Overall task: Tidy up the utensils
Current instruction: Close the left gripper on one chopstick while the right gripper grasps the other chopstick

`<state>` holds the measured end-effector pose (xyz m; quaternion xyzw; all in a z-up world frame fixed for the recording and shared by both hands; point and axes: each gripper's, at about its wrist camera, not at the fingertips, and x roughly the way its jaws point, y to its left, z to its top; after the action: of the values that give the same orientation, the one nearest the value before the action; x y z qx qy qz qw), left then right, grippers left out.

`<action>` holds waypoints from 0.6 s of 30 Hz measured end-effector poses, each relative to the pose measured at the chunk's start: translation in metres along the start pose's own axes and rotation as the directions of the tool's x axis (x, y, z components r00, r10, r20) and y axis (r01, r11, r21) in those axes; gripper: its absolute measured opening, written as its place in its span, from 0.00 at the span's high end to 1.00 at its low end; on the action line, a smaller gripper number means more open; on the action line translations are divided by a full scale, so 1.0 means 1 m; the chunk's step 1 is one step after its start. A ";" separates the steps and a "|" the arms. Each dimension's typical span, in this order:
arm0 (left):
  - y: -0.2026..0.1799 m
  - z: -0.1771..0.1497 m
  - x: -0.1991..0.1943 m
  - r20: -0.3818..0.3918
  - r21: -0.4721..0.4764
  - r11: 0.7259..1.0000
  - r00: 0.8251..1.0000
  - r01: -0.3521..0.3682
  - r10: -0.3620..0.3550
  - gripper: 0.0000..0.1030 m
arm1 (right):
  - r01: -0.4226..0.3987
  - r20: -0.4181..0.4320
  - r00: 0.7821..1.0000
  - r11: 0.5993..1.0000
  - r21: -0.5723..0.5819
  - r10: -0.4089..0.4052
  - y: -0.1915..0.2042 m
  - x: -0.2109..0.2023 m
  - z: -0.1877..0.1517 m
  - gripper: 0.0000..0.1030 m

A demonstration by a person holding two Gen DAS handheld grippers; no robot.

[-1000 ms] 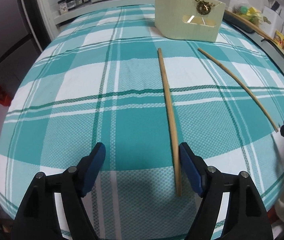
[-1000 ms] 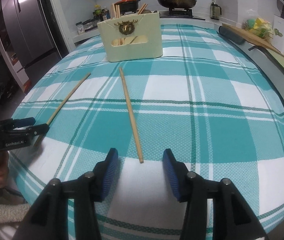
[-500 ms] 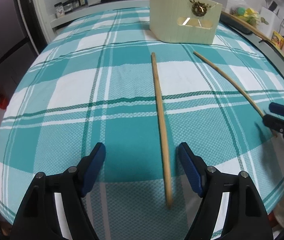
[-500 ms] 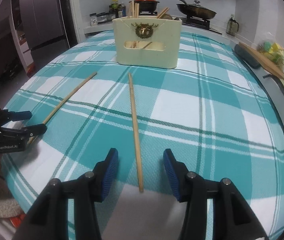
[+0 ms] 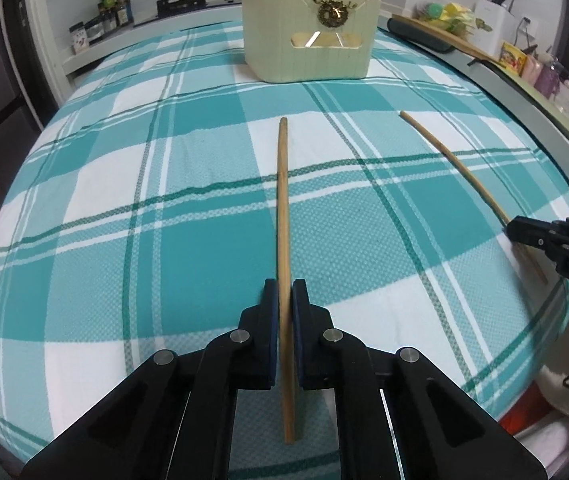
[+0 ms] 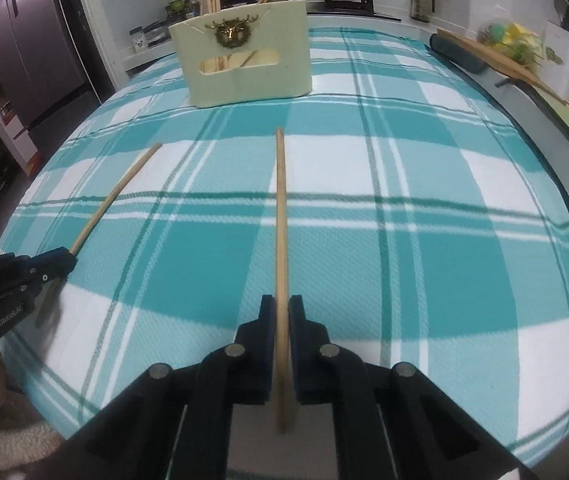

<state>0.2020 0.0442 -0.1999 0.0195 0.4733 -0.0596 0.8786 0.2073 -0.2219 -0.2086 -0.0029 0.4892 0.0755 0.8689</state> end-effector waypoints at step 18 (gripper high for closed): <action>0.031 0.065 0.016 -0.043 -0.093 0.988 0.991 0.121 -0.125 0.48 | -0.080 -0.027 0.997 0.989 -0.122 0.078 0.001 -0.001 0.046 0.64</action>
<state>0.2682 0.0674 -0.1778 -0.0481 0.4970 -0.0918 0.8615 0.2460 -0.2176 -0.1838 -0.0379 0.4930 0.1398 0.8579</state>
